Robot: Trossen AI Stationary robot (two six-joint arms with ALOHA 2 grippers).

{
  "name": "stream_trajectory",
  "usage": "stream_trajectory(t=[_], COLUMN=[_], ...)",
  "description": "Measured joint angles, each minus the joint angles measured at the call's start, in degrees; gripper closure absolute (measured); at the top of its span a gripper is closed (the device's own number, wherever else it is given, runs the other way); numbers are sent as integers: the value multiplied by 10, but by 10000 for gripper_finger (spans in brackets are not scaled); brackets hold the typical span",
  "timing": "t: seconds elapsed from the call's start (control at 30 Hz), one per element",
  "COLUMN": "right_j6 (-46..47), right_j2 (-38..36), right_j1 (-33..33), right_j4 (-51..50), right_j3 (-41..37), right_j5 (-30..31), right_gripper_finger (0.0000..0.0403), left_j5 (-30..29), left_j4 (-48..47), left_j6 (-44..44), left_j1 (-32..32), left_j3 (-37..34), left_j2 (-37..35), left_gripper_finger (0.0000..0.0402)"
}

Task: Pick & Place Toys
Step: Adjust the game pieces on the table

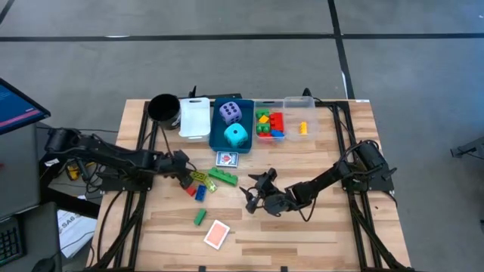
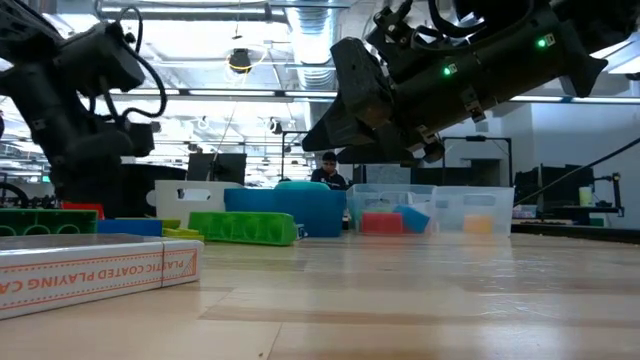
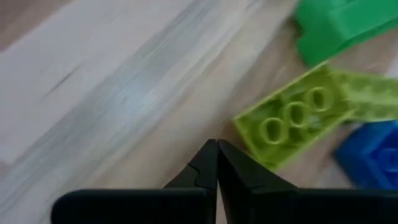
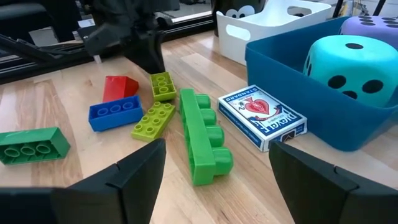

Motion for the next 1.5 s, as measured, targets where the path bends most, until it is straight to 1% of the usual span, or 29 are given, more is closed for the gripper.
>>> stream_trajectory(t=[0.1, 0.2, 0.27, 0.4, 0.47, 0.57, 0.63, 0.77, 0.9, 1.03, 1.23, 1.5], right_j6=[0, 0, 0, 0, 0, 0, 0, 0, 1, 2, 1, 0], right_j2=[0, 0, 0, 0, 0, 0, 0, 0, 0, 0, 0, 0], right_j1=[0, 0, 0, 0, 0, 0, 0, 0, -1, 1, 1, 1], right_j4=[0, 0, 0, 0, 0, 0, 0, 0, 0, 0, 0, 0], right_j3=[0, 0, 0, 0, 0, 0, 0, 0, 0, 0, 0, 0], right_j5=[0, 0, 0, 0, 0, 0, 0, 0, 0, 0, 0, 0], right_gripper_finger=[121, 121, 121, 121, 121, 121, 121, 121, 121, 121, 121, 121], left_j5=[-11, -27, -28, -12, -12, -12, -1, 19, 48, 41, -4, -8], left_j4=[1, 9, 26, 66, 52, 21, 16, 71, 114, 85, 28, 43], left_j6=[-8, -10, -9, 3, 2, -22, -37, -35, -3, -6, -36, -39], left_j1=[-12, -15, -15, -15, -15, -15, -15, -15, -15, -14, -14, -14], left_j3=[0, 0, 0, 1, 2, 2, 2, 2, 2, 2, 2, 2], left_j2=[-20, -27, -26, -26, -26, -26, -26, -22, -22, -22, -22, -20], left_gripper_finger=[401, 401, 401, 401, 401, 401, 401, 401, 401, 401, 401, 401])
